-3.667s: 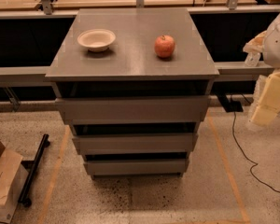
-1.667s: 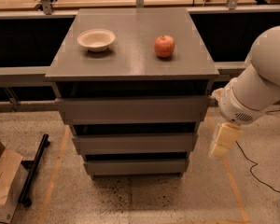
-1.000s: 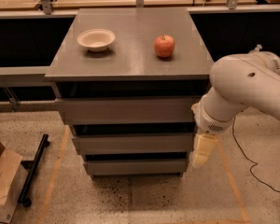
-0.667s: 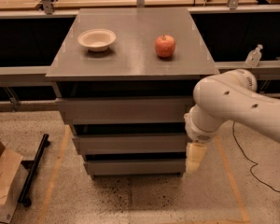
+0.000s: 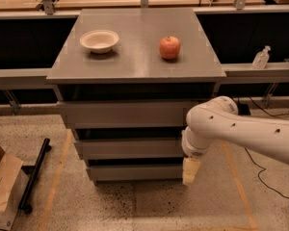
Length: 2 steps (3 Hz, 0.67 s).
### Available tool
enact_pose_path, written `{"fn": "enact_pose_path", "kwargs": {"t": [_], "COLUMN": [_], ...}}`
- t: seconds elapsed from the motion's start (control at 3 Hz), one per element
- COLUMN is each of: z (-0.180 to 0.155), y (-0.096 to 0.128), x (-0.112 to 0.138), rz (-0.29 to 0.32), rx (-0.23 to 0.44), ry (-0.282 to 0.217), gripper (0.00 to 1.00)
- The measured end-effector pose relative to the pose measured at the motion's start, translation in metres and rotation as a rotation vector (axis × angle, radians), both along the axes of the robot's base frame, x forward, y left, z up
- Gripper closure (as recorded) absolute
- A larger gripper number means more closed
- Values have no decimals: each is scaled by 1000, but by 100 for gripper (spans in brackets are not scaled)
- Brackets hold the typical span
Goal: Open bottom drawer
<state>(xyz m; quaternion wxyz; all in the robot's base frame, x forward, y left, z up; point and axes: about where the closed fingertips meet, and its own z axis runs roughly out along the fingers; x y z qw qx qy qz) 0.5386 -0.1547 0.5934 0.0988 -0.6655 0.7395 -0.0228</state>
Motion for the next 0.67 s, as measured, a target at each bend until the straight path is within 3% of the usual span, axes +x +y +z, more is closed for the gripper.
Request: {"fn": "enact_pose_path", "kwargs": {"t": [0.67], "z": [-11], "y": [1], "x": [-2], "rz": [2], "rx": [3], "ry": [18], "gripper": [0]}}
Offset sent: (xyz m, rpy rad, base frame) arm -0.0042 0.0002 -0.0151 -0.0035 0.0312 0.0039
